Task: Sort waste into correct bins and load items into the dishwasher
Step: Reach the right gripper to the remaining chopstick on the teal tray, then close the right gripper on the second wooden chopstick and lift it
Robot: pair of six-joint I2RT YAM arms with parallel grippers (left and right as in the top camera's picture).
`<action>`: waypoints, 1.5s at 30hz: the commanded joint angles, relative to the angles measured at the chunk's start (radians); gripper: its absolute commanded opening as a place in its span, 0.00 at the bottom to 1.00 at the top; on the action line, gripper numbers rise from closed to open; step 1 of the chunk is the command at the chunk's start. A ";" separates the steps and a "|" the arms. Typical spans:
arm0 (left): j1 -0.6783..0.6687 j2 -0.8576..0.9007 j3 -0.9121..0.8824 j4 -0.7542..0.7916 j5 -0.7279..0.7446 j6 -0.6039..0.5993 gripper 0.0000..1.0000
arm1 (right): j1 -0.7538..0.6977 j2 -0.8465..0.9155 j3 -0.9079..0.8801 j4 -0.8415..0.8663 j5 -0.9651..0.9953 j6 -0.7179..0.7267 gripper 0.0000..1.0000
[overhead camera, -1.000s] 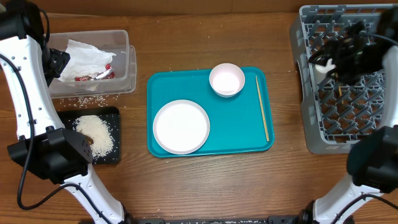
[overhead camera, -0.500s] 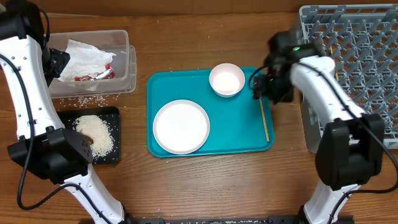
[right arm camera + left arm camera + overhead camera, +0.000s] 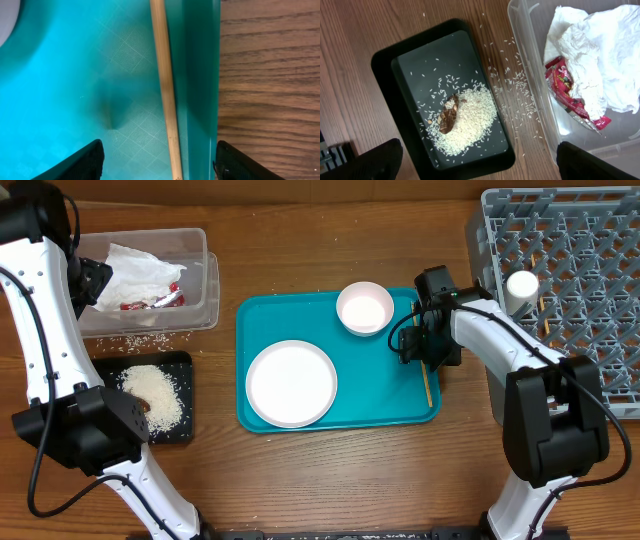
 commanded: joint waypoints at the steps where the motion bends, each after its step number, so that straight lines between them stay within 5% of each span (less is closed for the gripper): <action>1: -0.011 -0.019 0.000 -0.003 -0.007 -0.013 1.00 | 0.026 -0.009 -0.008 0.015 -0.018 -0.002 0.72; 9: -0.014 -0.019 0.000 -0.003 -0.007 -0.013 1.00 | 0.038 -0.010 0.044 -0.080 0.245 0.105 0.69; 16: -0.013 -0.019 0.000 -0.003 -0.007 -0.013 1.00 | 0.043 -0.010 0.136 -0.171 0.179 0.089 0.69; 45: -0.014 -0.019 0.000 -0.003 -0.007 -0.013 1.00 | 0.103 -0.008 -0.070 0.104 0.115 0.005 0.63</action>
